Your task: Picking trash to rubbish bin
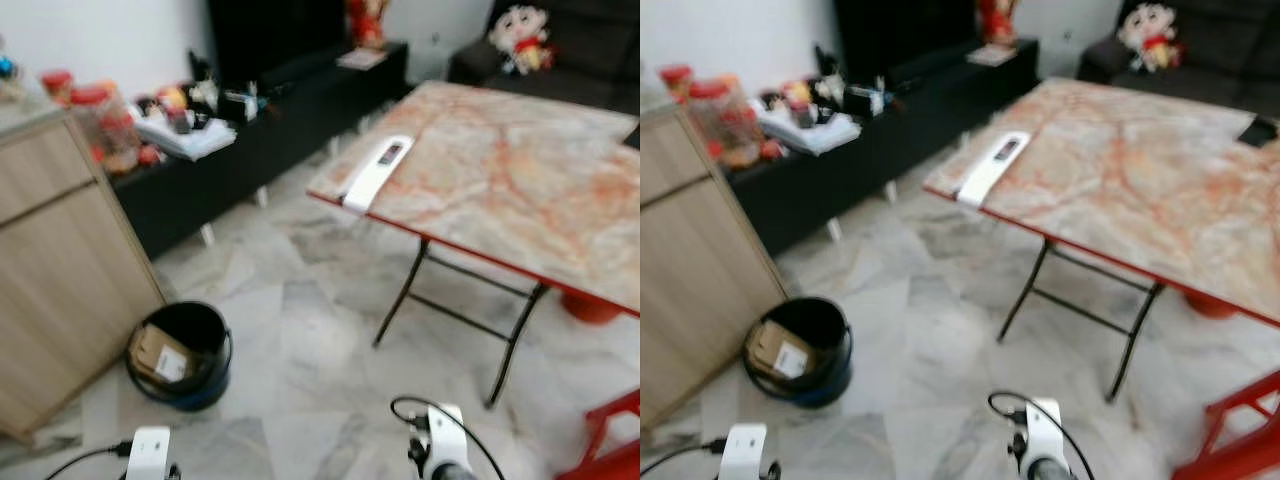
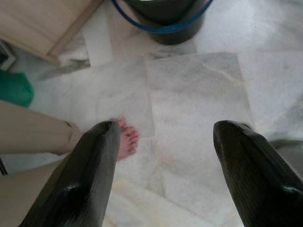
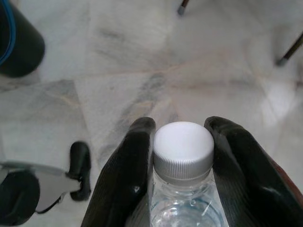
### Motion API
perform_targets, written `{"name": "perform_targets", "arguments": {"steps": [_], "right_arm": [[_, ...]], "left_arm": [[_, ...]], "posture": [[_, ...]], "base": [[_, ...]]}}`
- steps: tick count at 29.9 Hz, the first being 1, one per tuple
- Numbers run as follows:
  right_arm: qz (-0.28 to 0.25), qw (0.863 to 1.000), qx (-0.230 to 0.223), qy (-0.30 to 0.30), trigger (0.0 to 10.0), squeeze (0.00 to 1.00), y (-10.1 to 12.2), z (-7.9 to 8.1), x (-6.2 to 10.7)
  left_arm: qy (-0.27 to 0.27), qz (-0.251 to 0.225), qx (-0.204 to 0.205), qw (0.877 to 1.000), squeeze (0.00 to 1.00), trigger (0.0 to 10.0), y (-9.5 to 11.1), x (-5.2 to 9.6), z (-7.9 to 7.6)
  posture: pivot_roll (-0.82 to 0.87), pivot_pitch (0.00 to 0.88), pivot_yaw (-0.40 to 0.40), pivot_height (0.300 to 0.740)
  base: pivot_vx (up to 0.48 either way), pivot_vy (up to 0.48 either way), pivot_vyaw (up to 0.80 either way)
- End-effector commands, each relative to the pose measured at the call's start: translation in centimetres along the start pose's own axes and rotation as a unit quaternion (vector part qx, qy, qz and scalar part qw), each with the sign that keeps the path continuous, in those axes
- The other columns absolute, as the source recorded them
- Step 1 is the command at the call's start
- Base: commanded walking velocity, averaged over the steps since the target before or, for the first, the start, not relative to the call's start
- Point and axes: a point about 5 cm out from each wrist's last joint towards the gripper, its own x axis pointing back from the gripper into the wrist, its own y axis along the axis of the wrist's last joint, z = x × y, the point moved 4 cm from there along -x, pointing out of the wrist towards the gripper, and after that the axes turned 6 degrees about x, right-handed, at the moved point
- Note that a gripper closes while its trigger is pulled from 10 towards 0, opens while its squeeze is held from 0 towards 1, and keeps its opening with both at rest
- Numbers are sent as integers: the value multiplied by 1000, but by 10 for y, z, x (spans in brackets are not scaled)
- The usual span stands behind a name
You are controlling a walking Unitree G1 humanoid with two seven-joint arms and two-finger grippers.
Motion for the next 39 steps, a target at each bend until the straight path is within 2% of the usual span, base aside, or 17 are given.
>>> {"name": "perform_targets", "arguments": {"steps": [1,28,39], "right_arm": [[-4,1000,4,12,10000,0,4,7,-1],[-12,999,21,27,10000,0,6,12,-1],[-16,1000,7,24,10000,0,8,11,-1]], "left_arm": [[1,10,-10,1000,0,10000,-5,1,2],[6,15,4,1000,0,10000,-10,2,1],[9,14,3,1000,0,10000,-10,2,1]], "posture": [[-18,0,2,740],[-17,0,-18,740],[-17,0,-19,740]], "base": [[0,0,800],[0,0,800],[0,0,727]]}}
